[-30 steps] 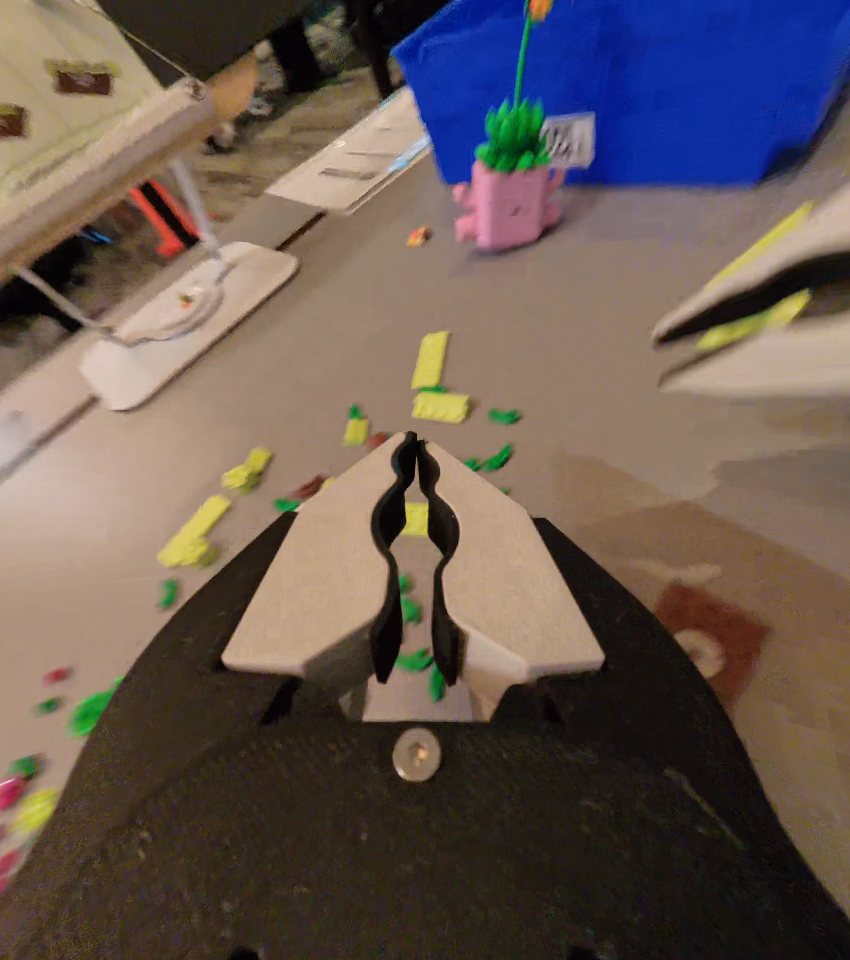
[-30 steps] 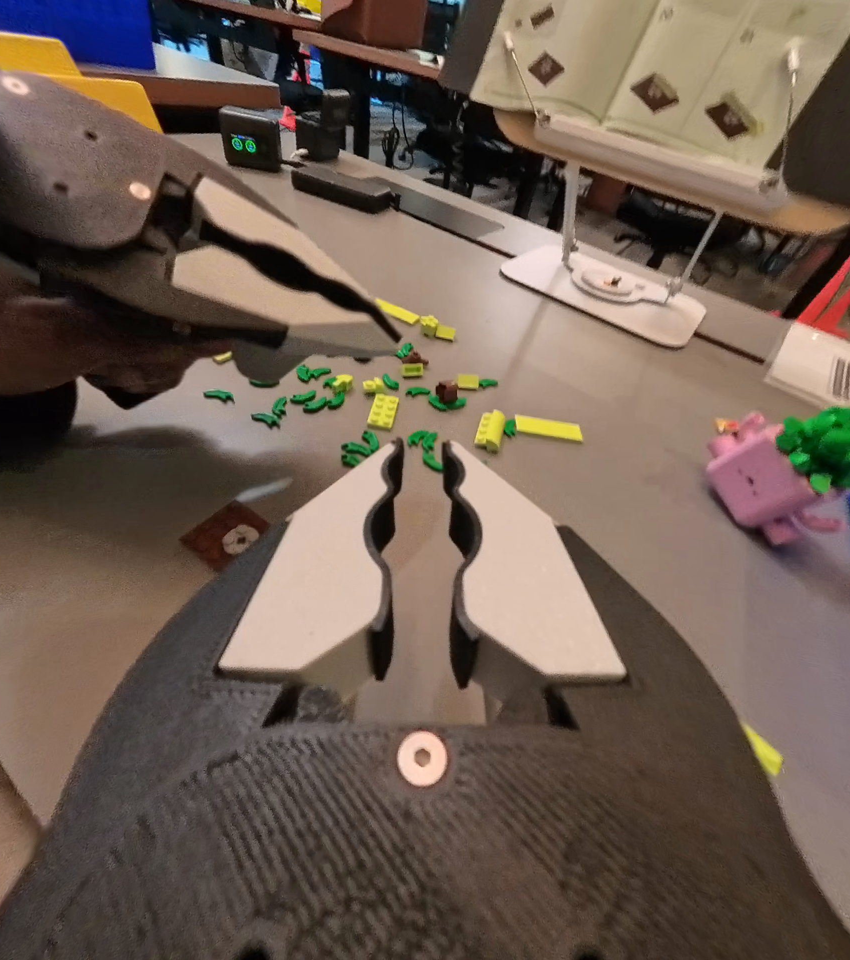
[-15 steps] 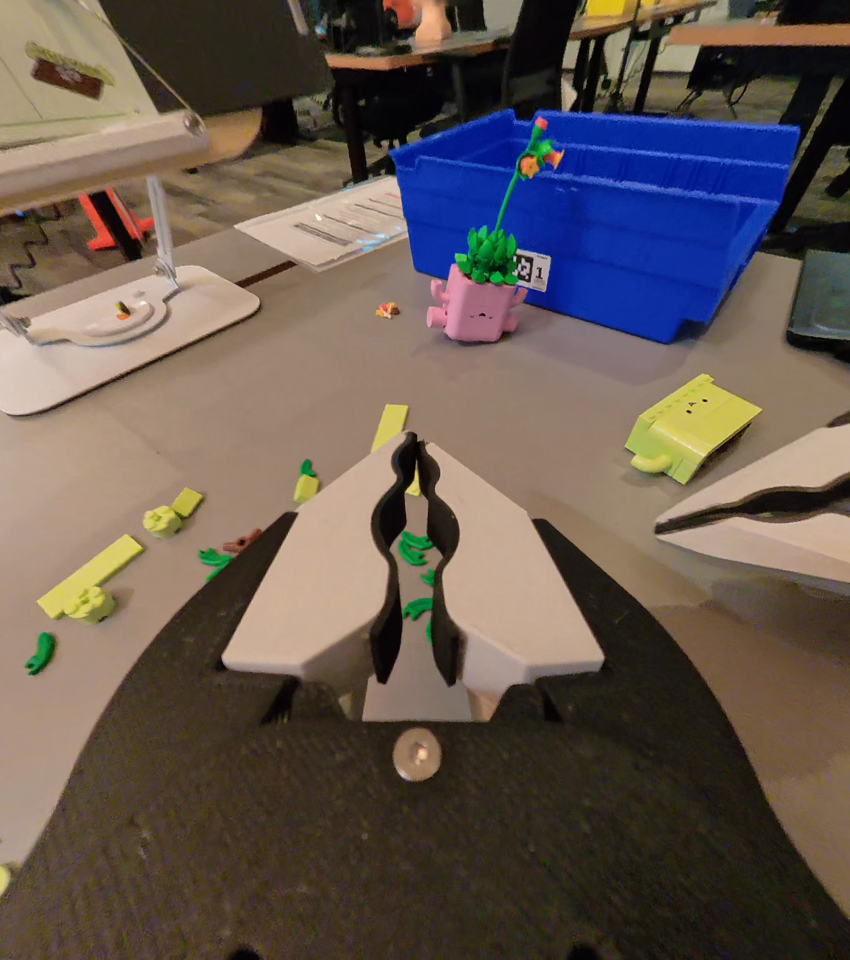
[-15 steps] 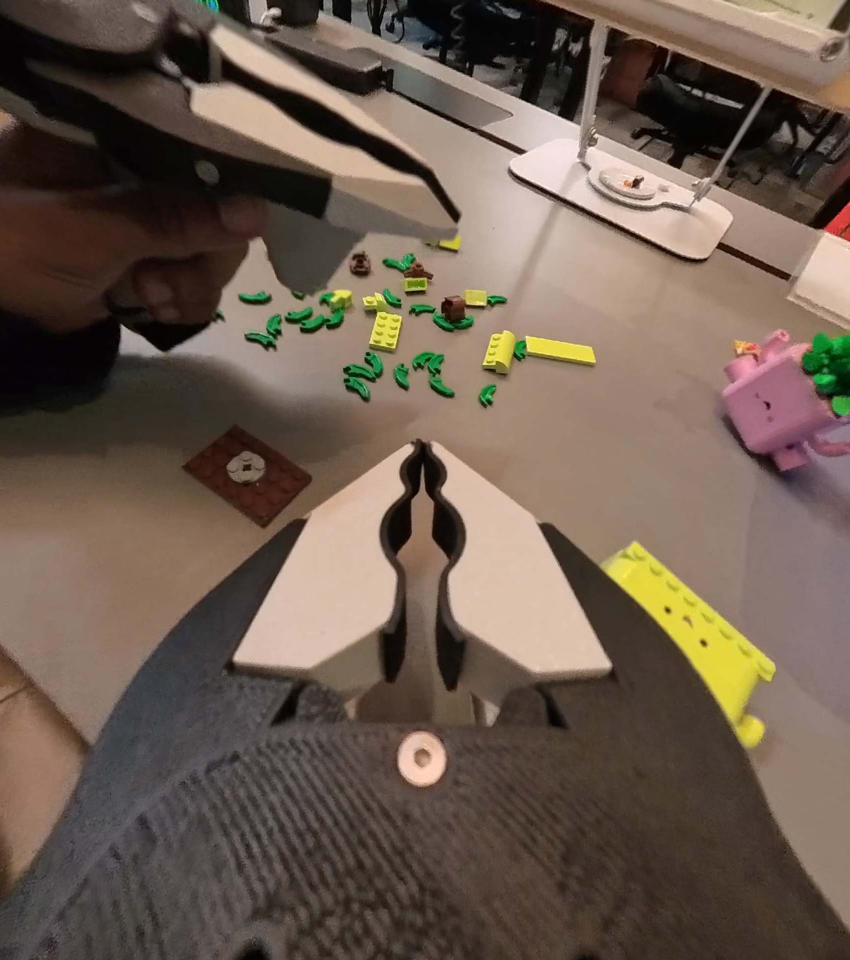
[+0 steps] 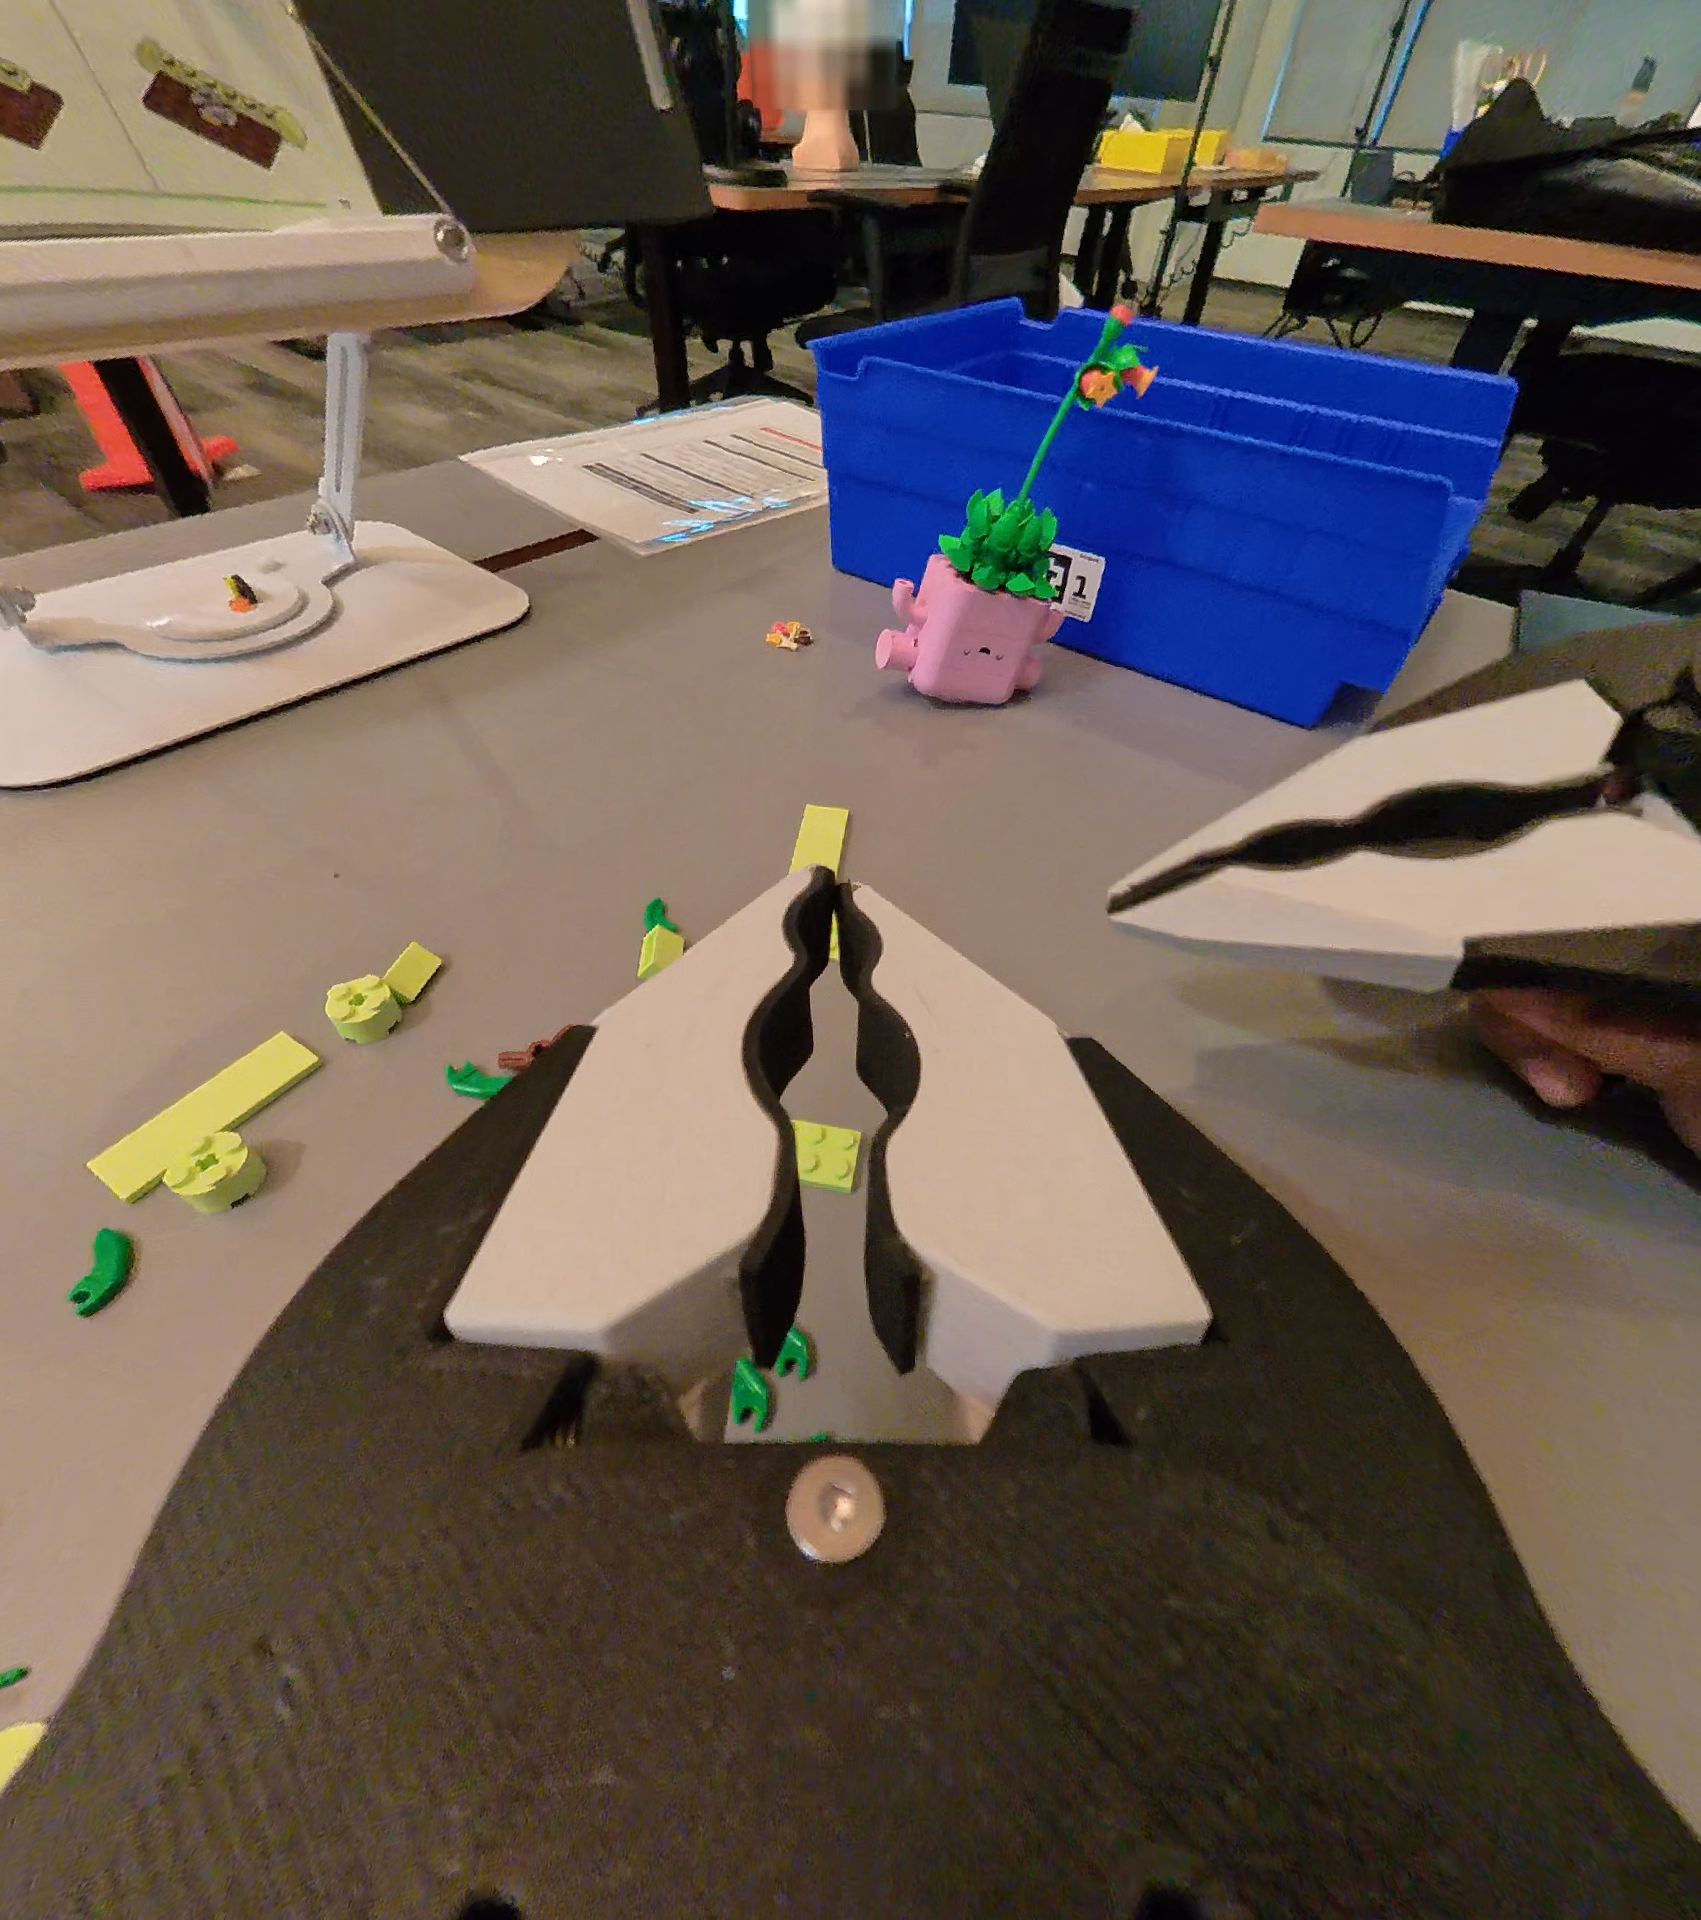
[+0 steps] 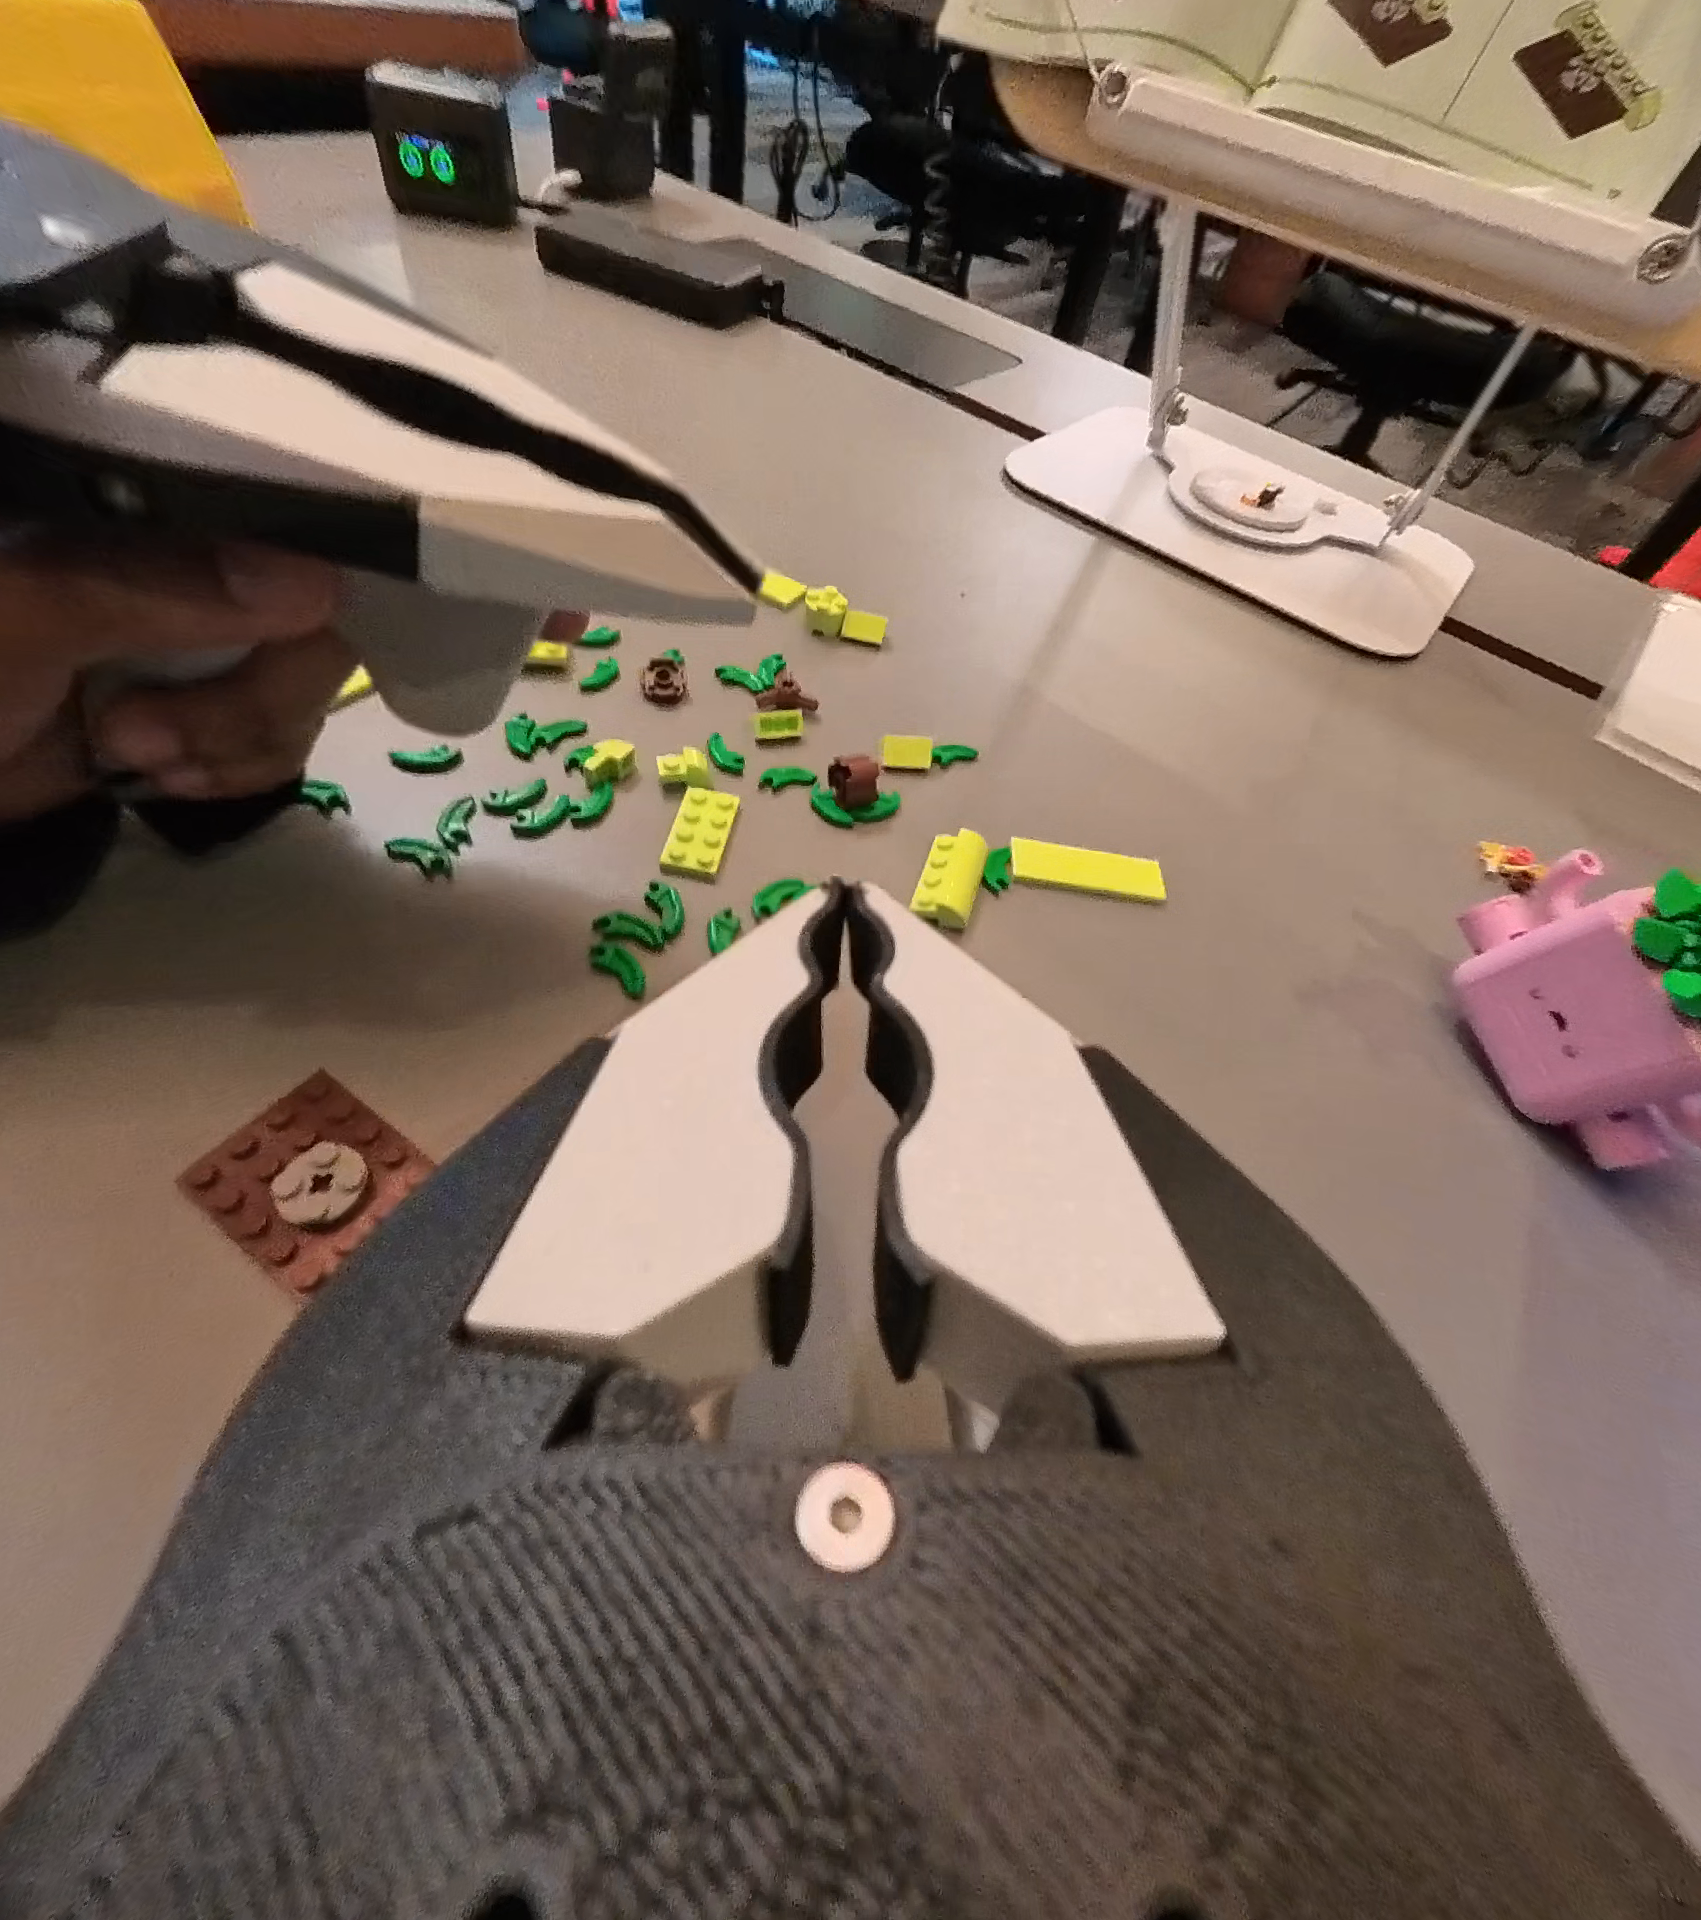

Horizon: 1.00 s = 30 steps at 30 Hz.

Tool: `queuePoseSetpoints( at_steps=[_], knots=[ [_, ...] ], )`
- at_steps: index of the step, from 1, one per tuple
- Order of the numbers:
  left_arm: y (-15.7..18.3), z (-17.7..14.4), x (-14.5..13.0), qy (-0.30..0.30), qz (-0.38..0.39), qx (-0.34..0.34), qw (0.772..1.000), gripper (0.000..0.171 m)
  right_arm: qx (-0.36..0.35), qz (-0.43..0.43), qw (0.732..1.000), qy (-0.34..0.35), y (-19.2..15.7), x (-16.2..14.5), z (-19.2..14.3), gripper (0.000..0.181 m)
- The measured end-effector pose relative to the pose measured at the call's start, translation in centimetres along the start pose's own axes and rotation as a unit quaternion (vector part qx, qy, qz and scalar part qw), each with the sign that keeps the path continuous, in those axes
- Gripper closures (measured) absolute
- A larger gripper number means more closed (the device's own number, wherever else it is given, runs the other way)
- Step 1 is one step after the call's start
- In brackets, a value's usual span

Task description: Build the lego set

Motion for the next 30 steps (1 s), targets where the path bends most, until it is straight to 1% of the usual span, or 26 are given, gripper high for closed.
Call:
queuePoseSetpoints(
  at_steps=[4, 9, 18, 23, 30],
  knots=[
    [0.7, 0.1, 0.1, 0.006, 0.029, 0.000, 1.000, 0.171, 0.007, 0.001, 1.000, 0.006, 0.0, 0.3, 0.3, 0.181],
    [1.0, 0.1, 0.3, 0.019, 0.027, -0.009, 0.999, 0.171, 0.011, -0.026, 0.999, 0.022, -0.6, 0.4, 0.0, 0.181],
    [1.3, -0.2, 0.5, 0.028, 0.038, -0.008, 0.999, 0.171, 0.031, -0.003, 0.998, 0.050, -0.4, 0.9, -0.7, 0.181],
    [1.2, -0.4, 0.6, 0.040, 0.034, -0.011, 0.999, 0.171, 0.031, -0.002, 0.999, 0.040, -0.4, 0.8, -0.4, 0.181],
    [1.3, -0.2, 0.4, 0.030, 0.032, -0.019, 0.999, 0.169, 0.017, -0.011, 0.999, 0.026, -0.4, 0.6, 0.0, 0.181]
  ],
)
Point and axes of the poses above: each gripper's, where its closed fingertips meet, z out along the fingers, x out of its top, y = z × x across the jaws, the point moved 5 cm from there along -z, back along the fingers, and after that the axes turned 11 degrees about z, right-handed, at the moved point
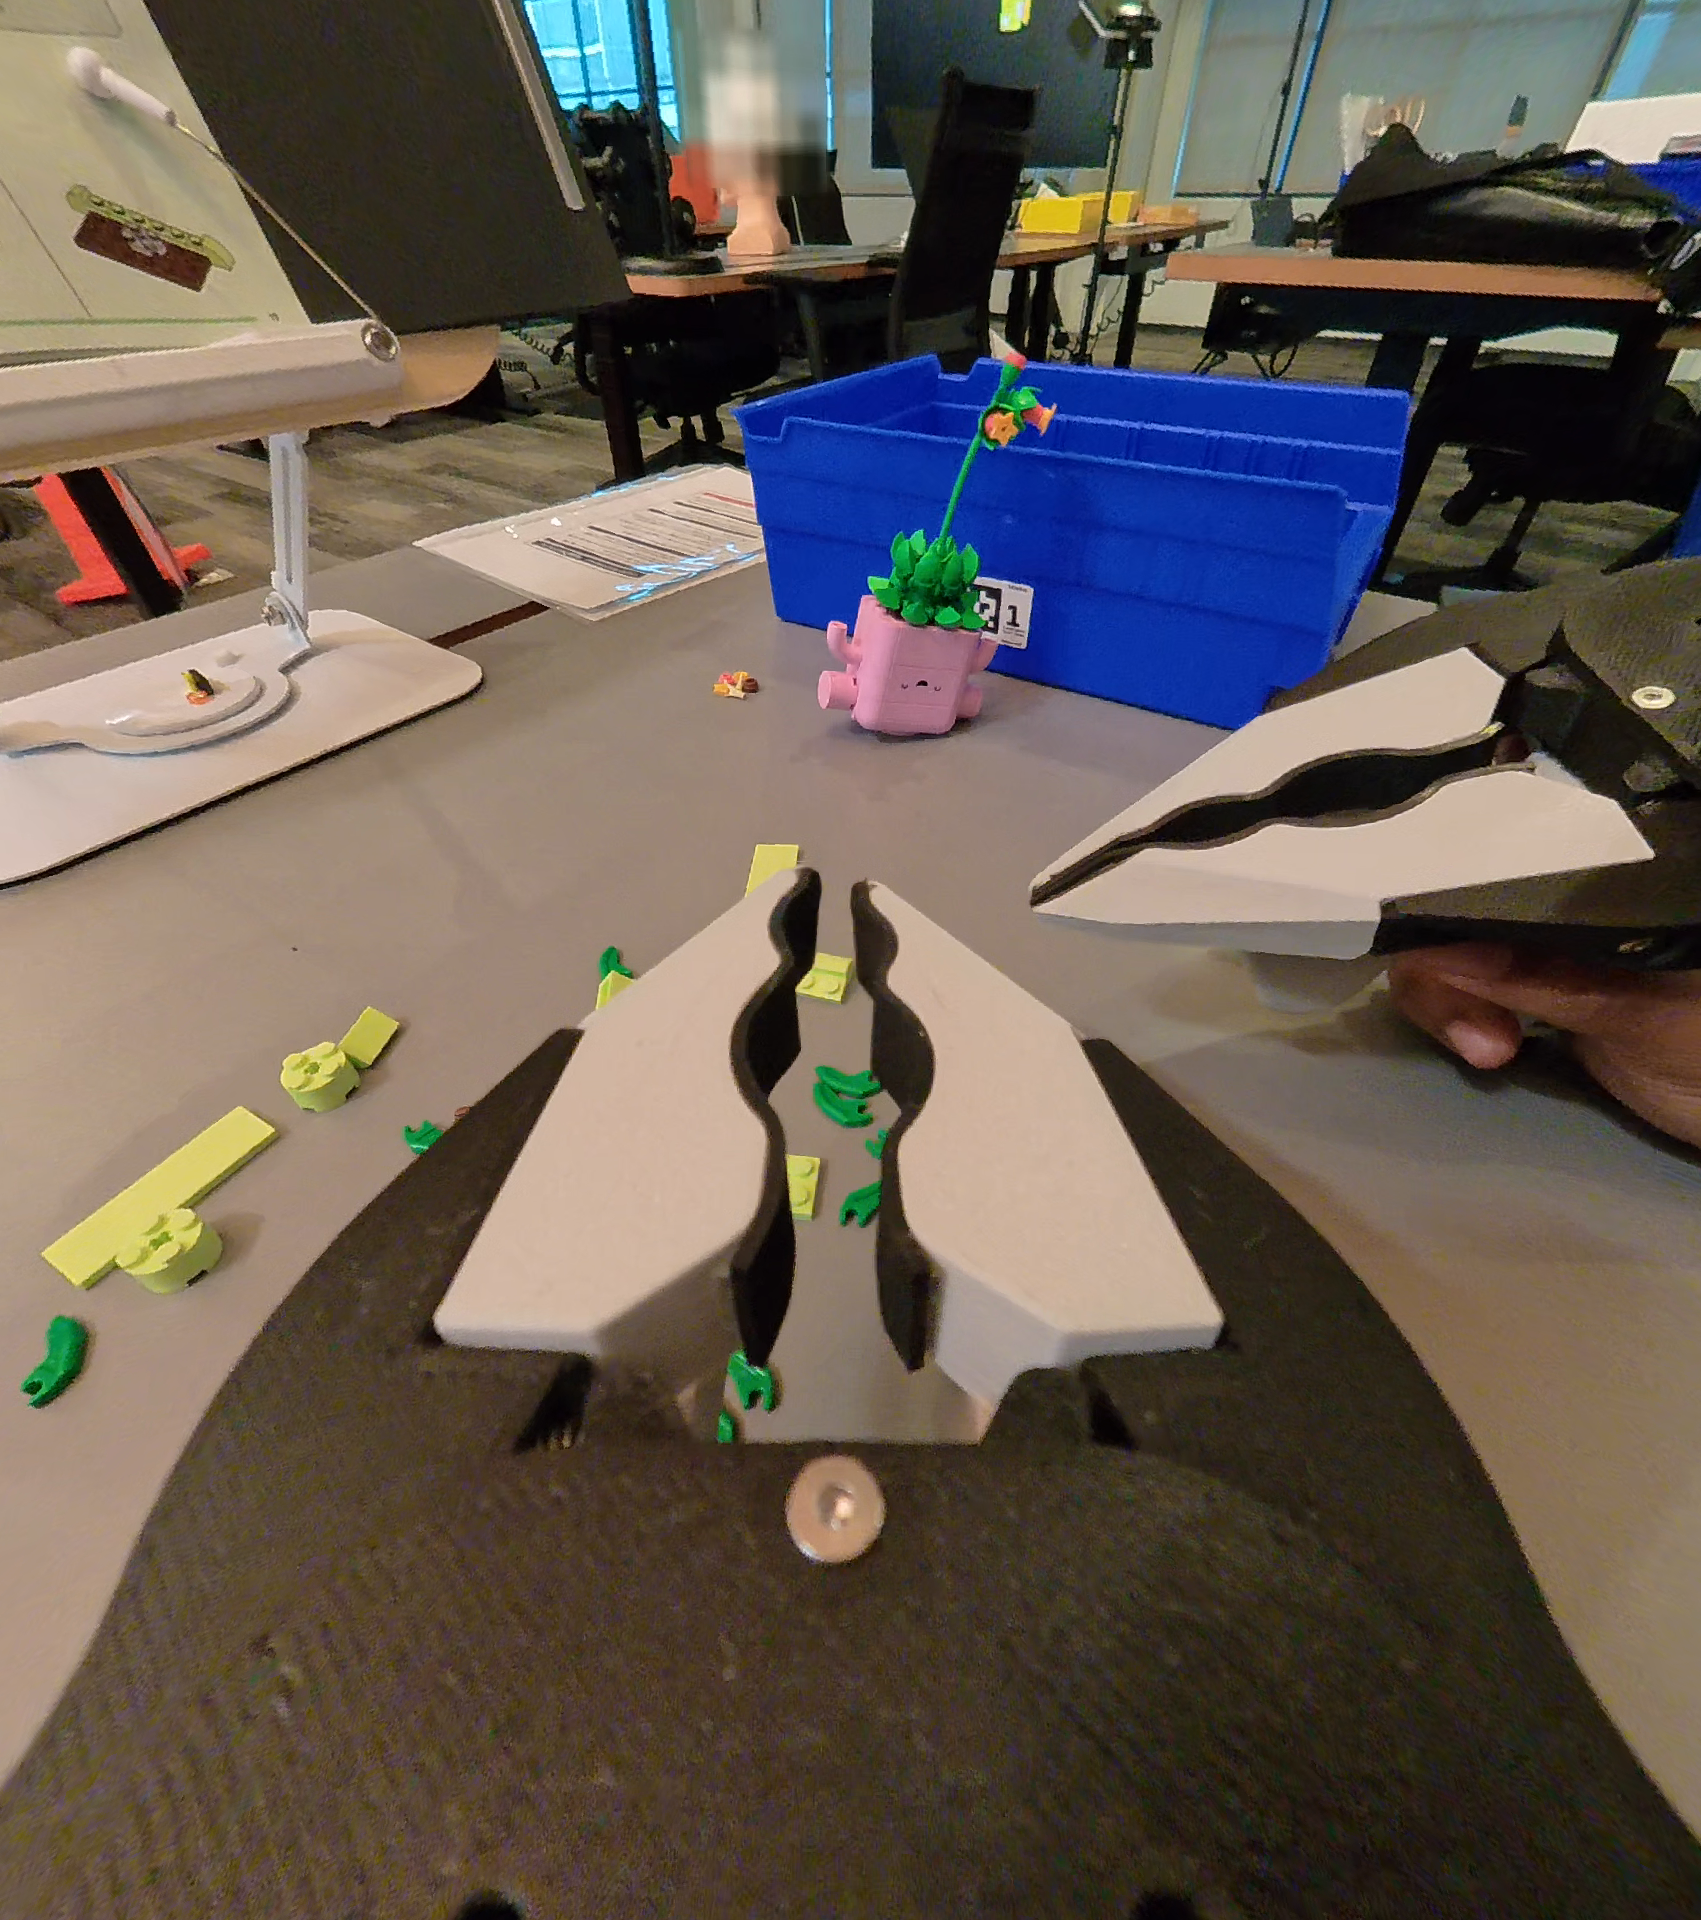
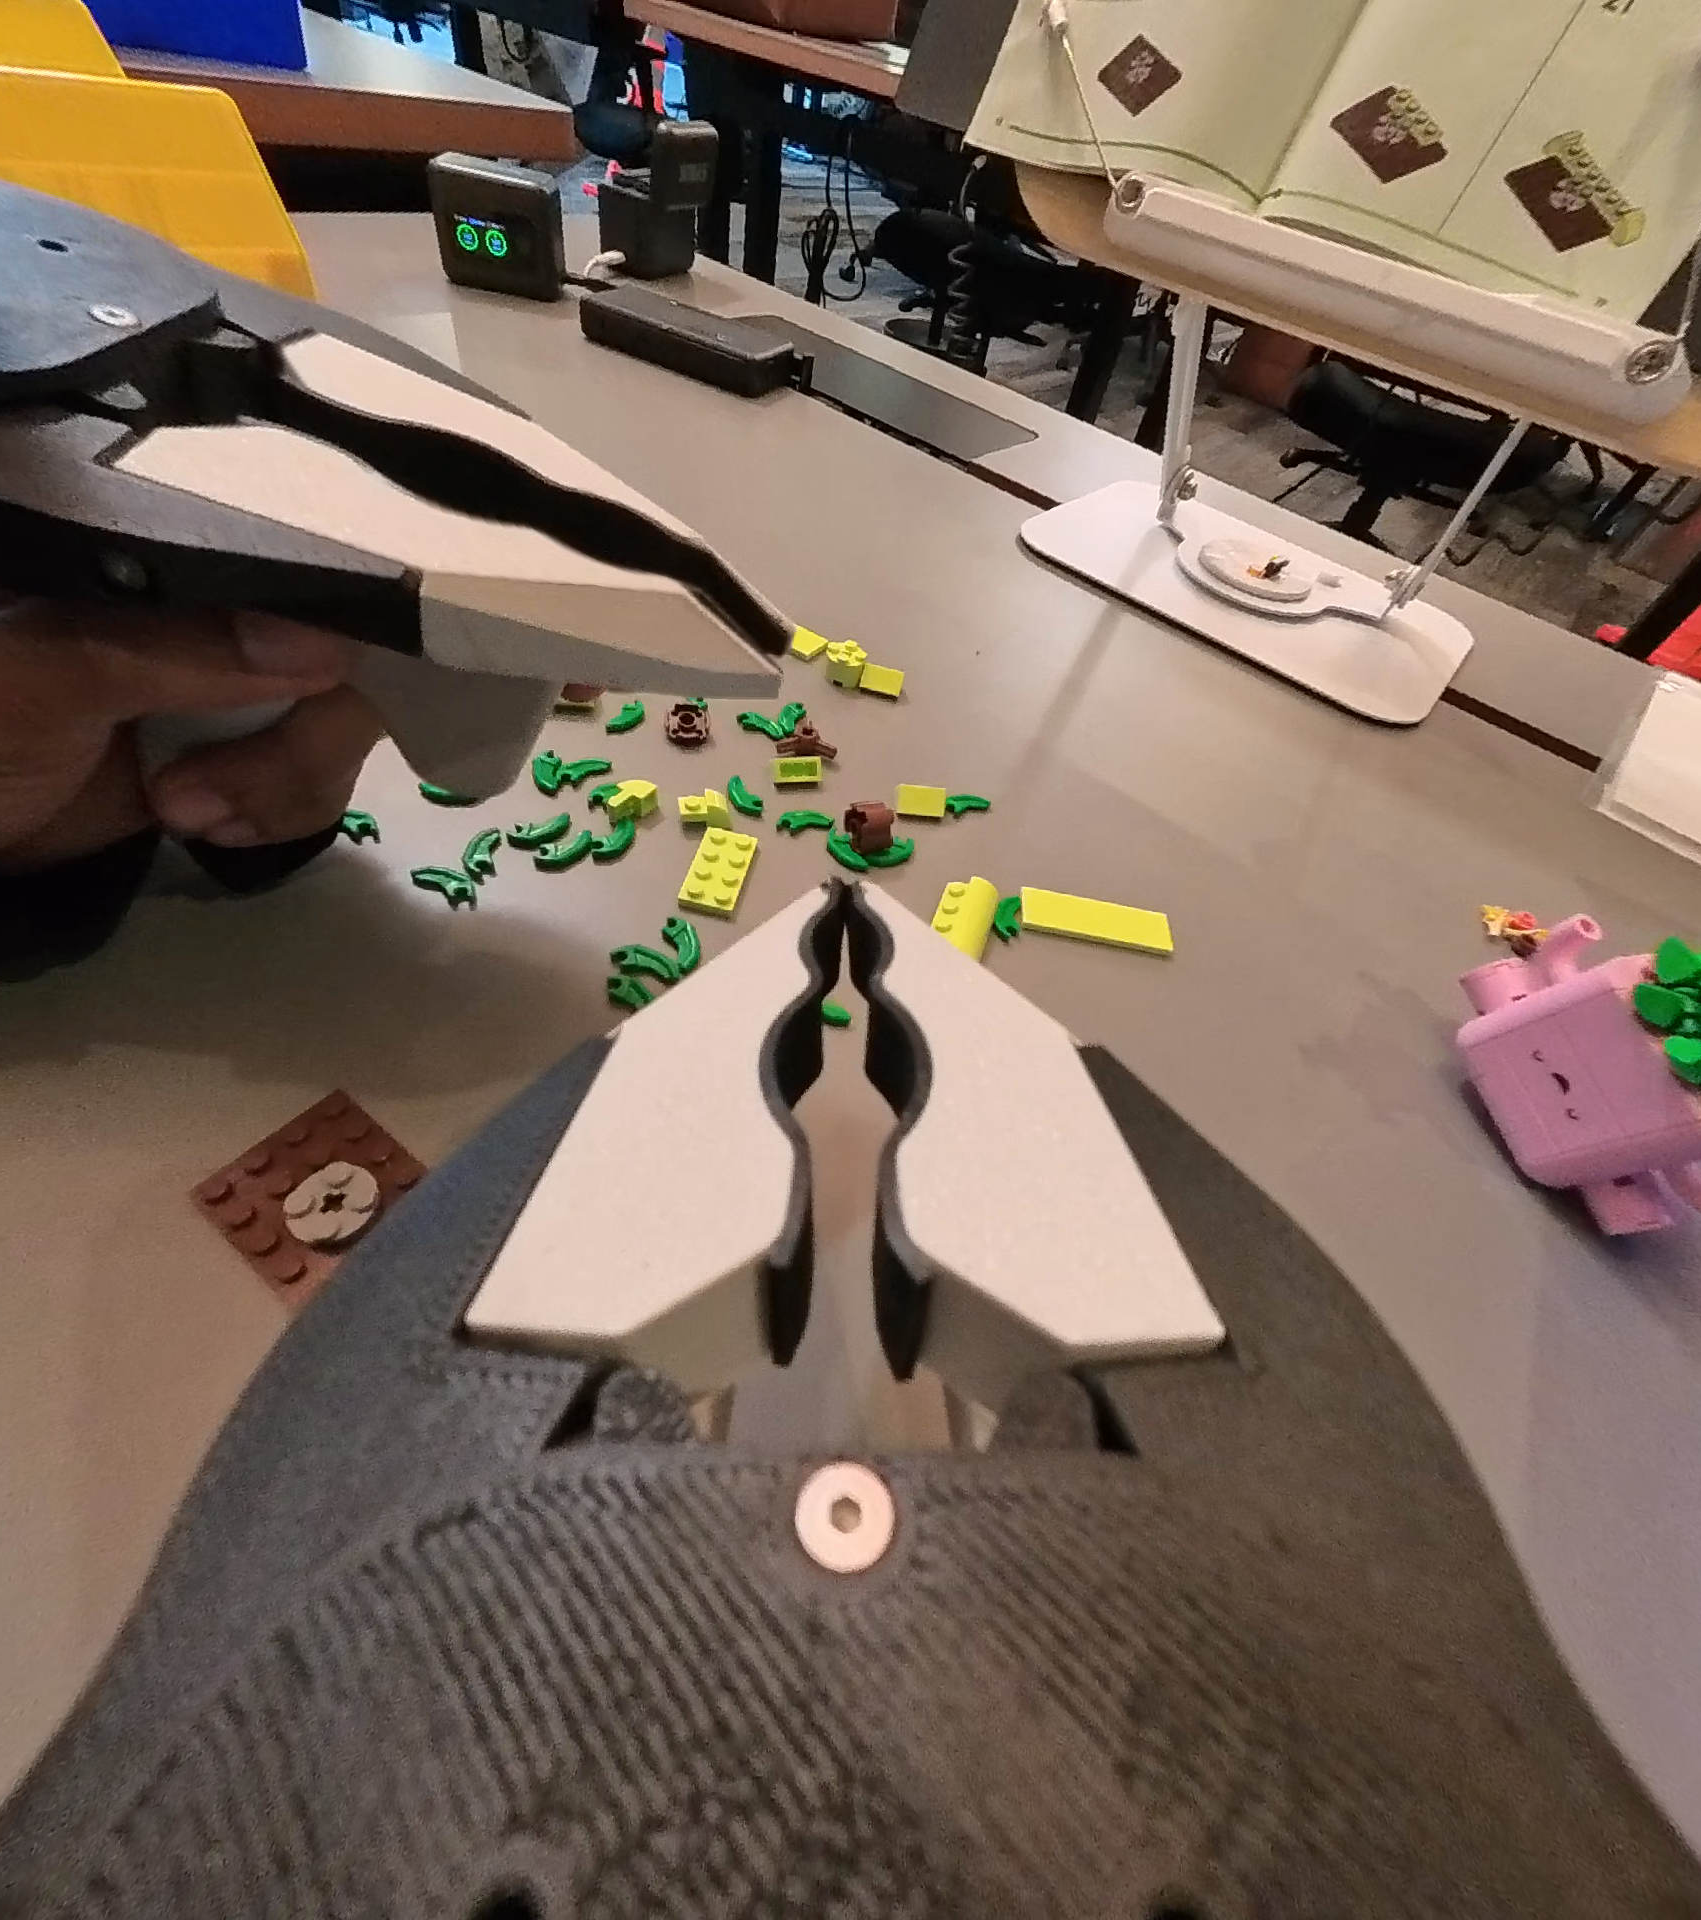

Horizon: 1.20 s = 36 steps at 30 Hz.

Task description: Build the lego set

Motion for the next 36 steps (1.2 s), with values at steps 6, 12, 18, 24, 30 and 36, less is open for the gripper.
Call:
queuePoseSetpoints(
  at_steps=[6, 12, 18, 24, 30, 36],
  knots=[
    [0.02, 0.06, -0.03, -0.002, 0.000, -0.003, 1.000, 0.168, 0.001, -0.002, 1.000, -0.008, -0.05, -0.10, 0.22, 0.181],
    [0.05, 0.07, -0.02, -0.001, 0.000, -0.005, 1.000, 0.165, 0.001, -0.011, 1.000, -0.015, -0.21, -0.23, 0.42, 0.181],
    [-0.08, 0.10, -0.07, -0.002, -0.008, -0.008, 1.000, 0.164, 0.003, -0.012, 1.000, -0.018, -0.25, -0.25, 0.55, 0.181],
    [-0.18, 0.09, -0.07, -0.001, -0.013, -0.009, 1.000, 0.161, 0.004, -0.014, 1.000, -0.018, -0.29, -0.26, 0.56, 0.181],
    [-0.15, 0.12, -0.08, -0.002, -0.012, -0.011, 1.000, 0.160, 0.003, -0.017, 1.000, -0.022, -0.34, -0.32, 0.68, 0.181],
    [-0.21, 0.11, -0.08, -0.001, -0.016, -0.013, 1.000, 0.160, 0.002, -0.023, 0.999, -0.027, -0.41, -0.38, 0.90, 0.181]
  ],
)
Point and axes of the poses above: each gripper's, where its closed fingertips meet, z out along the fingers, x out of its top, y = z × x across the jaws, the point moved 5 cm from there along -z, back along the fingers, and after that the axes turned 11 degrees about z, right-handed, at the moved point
